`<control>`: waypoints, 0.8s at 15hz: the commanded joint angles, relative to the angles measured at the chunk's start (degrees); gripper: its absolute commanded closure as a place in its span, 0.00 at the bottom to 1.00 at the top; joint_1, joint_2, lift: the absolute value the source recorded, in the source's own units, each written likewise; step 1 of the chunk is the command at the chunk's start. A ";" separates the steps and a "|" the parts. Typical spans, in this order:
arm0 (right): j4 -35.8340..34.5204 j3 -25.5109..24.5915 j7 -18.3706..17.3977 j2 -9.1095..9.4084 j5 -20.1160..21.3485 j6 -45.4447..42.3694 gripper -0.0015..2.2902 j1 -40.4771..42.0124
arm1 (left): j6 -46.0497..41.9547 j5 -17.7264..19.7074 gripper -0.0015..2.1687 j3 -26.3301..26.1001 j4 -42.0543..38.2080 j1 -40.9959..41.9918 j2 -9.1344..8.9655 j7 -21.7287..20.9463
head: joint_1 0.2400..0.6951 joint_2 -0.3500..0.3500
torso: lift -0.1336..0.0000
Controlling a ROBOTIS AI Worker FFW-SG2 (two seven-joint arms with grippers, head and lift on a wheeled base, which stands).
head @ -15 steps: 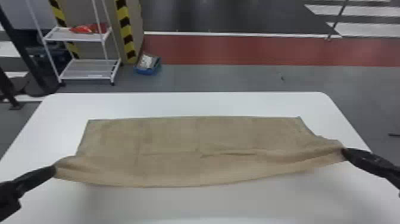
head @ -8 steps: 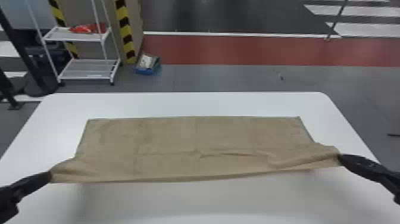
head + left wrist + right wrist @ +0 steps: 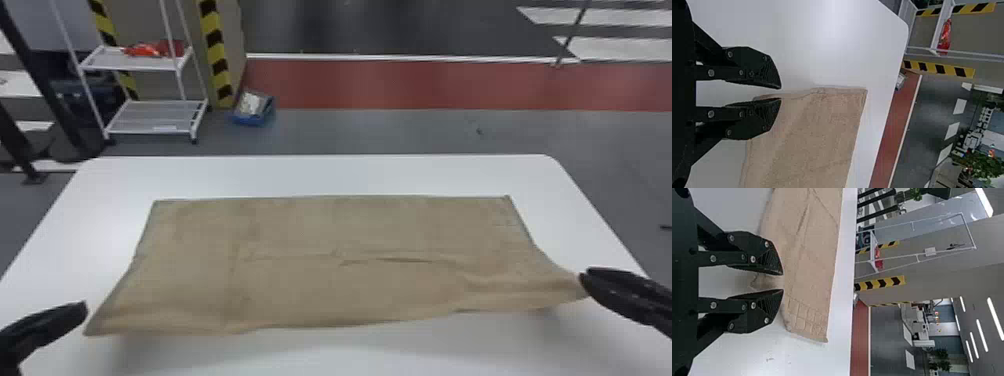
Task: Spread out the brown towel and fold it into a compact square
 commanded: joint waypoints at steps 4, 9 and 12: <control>2.28 -0.66 -0.11 -0.16 0.71 -8.62 0.03 1.20 | -20.91 0.51 0.03 2.70 11.42 0.37 -0.57 -4.89 | 1.00 0.49 | 0.10; 7.29 0.39 -0.28 -1.13 2.12 -15.48 0.04 0.94 | -57.12 -0.72 0.10 0.76 28.21 1.51 0.75 -15.78 | 1.00 0.52 | 0.10; 9.57 0.66 -0.20 -1.22 3.53 -23.57 0.06 1.11 | -57.12 -3.97 0.12 -0.29 31.37 3.09 3.56 -19.92 | 1.00 0.51 | 0.10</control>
